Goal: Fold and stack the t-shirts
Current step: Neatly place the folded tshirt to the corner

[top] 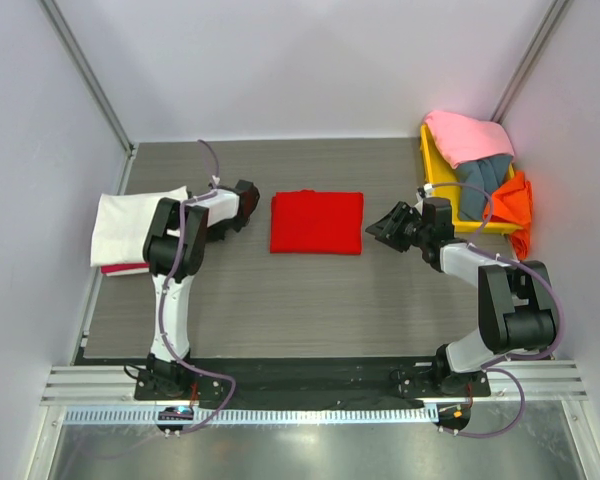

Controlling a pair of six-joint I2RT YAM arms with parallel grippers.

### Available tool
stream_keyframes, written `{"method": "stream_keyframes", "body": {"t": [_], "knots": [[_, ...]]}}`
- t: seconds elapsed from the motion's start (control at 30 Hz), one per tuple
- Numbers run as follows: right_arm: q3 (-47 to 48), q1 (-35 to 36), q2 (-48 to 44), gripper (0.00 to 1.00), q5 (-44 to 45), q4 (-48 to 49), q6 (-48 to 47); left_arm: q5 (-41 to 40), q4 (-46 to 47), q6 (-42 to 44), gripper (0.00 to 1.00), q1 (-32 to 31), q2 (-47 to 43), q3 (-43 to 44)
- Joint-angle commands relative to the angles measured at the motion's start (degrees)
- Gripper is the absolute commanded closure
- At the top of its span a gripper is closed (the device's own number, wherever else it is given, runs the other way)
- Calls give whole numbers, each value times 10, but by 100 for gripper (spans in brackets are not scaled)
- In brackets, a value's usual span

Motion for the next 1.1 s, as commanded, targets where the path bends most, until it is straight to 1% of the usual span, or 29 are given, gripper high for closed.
{"method": "stream_keyframes", "body": {"t": [0.0,0.17,0.33,0.43,0.53,0.57,0.6,0.63,0.67,0.7,0.73,0.77,0.83,0.87,0.9,0.93,0.97,1.0,1.07], "knots": [[3,-1,-8,51,4,9,-3,46,26,-12,100,-5,-18,-9],[3,-1,-2,52,2,12,1,25,22,-21,100,-62,-44,-27],[9,-1,10,51,6,4,-2,51,-6,-58,100,-101,-53,-17],[16,-1,15,52,14,0,-6,70,-5,-68,100,-119,-70,-18],[25,-1,22,50,18,-2,-5,100,1,-70,87,-123,-99,-23],[31,-1,26,45,19,-5,-7,124,6,-70,75,-123,-107,-26],[34,-1,26,39,21,-9,-10,135,12,-70,70,-124,-116,-28],[38,-1,26,26,34,-15,-16,147,15,-70,64,-123,-128,-30],[43,-1,27,20,42,-24,-19,164,23,-70,58,-123,-150,-35],[45,-1,29,17,45,-22,-22,177,28,-72,55,-123,-165,-37],[53,-1,34,16,44,-22,-24,191,36,-70,53,-123,-178,-41],[58,-1,47,16,41,-23,-24,222,55,-72,48,-123,-208,-50],[70,-1,63,16,36,-14,-16,255,83,-75,39,-122,-236,-64],[75,-1,79,18,37,-8,-14,291,119,-80,17,-121,-263,-81],[81,-1,88,18,37,-5,-14,311,142,-83,6,-120,-272,-91],[93,-1,97,22,36,-2,-13,334,166,-85,0,-116,-280,-102],[100,-1,109,24,32,4,-8,355,207,-91,0,-113,-285,-119],[108,-1,129,25,29,5,-7,391,223,-102,0,-102,-282,-124],[131,-1,151,27,26,5,-1,426,257,-114,0,-92,-274,-126]]}}
